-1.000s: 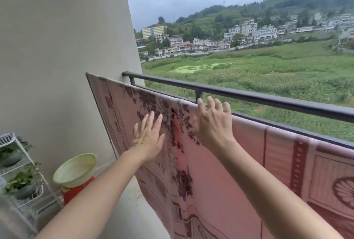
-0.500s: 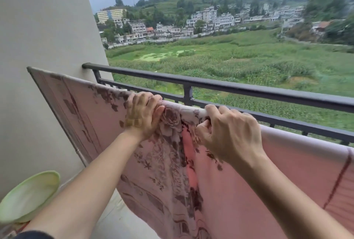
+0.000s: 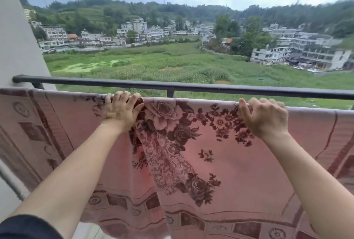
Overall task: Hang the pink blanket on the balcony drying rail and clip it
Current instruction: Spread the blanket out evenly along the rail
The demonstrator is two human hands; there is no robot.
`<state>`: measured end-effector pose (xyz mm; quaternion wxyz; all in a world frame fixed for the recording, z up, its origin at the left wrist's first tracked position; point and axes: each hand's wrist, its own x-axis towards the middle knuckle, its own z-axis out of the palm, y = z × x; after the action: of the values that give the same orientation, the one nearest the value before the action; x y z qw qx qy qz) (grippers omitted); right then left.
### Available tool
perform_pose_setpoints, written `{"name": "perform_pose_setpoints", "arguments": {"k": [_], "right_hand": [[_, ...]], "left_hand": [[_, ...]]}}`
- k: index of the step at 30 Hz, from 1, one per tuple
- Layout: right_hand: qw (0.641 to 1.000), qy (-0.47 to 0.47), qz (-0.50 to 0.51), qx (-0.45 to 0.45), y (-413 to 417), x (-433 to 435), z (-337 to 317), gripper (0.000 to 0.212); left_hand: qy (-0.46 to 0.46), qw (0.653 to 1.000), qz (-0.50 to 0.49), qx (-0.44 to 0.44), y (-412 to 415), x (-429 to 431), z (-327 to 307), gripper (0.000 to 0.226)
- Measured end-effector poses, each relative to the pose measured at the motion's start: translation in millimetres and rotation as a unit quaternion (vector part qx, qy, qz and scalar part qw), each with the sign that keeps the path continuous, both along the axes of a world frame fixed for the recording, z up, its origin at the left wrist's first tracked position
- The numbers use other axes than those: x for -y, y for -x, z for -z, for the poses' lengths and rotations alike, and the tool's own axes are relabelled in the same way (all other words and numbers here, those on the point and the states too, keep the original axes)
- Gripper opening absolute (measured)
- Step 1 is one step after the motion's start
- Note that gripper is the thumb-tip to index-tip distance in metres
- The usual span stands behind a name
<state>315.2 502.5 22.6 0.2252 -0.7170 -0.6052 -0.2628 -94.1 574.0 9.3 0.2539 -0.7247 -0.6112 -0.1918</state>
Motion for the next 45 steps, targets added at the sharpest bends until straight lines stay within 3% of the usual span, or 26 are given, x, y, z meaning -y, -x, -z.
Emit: {"name": "perform_pose_setpoints", "arguments": {"k": [6, 9, 14, 18, 21, 29, 35, 40, 45], "right_hand": [[0.990, 0.045, 0.093, -0.095, 48.2, -7.6, -8.0, 0.064], [0.993, 0.039, 0.047, -0.099, 94.7, -11.3, -5.2, 0.065], [0.995, 0.048, -0.062, -0.053, 192.6, -22.0, 1.1, 0.066], [0.987, 0.029, -0.153, -0.036, 271.7, -41.4, 1.3, 0.061], [0.976, 0.006, -0.215, -0.031, 329.2, -57.9, -2.3, 0.056], [0.948, 0.019, -0.314, -0.039, 469.2, -115.2, -12.6, 0.052], [0.947, 0.058, -0.316, 0.021, 531.9, -146.0, -16.7, 0.047], [0.959, 0.048, -0.277, 0.025, 527.9, -150.5, -13.9, 0.051], [0.975, 0.019, -0.219, 0.017, 533.4, -149.9, -11.6, 0.056]], "left_hand": [[0.036, 0.996, 0.030, 0.078, 39.4, -6.3, 1.9, 0.060], [0.054, 0.996, 0.012, 0.065, 71.8, -9.2, 4.1, 0.075], [0.077, 0.992, -0.016, 0.100, 128.5, -18.4, 2.4, 0.062], [0.050, 0.996, -0.021, 0.065, 172.3, -29.4, 2.8, 0.062], [0.048, 0.995, -0.027, 0.087, 204.1, -42.7, -2.0, 0.063], [0.001, 0.997, -0.004, 0.079, 292.9, -71.9, -4.7, 0.052], [-0.008, 0.996, -0.030, 0.086, 377.9, -99.7, -9.8, 0.072], [-0.062, 0.993, 0.012, 0.097, 423.6, -114.9, -1.1, 0.056], [-0.086, 0.991, 0.012, 0.100, 485.8, -133.7, -0.1, 0.056]]}}
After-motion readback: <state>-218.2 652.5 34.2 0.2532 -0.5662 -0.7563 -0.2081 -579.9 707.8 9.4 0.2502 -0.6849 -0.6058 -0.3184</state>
